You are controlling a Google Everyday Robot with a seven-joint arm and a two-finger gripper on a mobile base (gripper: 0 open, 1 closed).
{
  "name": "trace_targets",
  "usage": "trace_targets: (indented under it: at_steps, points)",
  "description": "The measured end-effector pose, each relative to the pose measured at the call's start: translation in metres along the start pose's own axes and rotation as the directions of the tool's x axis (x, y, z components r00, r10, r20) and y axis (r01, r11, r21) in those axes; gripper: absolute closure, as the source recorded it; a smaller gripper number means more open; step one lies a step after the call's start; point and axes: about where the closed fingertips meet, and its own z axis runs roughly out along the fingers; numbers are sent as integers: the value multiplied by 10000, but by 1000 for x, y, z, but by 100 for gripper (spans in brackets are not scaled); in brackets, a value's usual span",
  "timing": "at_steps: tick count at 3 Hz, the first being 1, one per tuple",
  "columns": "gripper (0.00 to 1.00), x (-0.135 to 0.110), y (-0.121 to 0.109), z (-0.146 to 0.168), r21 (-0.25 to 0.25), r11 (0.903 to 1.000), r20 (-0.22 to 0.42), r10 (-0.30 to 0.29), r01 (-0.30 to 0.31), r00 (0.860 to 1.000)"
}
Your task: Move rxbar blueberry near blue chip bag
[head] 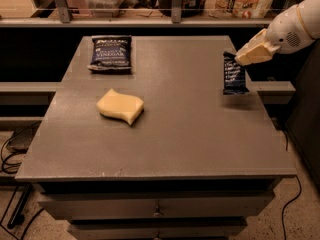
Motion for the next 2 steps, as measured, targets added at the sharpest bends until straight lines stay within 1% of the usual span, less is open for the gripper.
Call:
trace_targets:
  at_steps: [1, 2]
  points:
    - [100, -19, 1, 19, 74, 9984, 827, 555, -563, 9950]
    - [100, -73, 9, 67, -177, 9902, 2143, 1389, -1383, 9669]
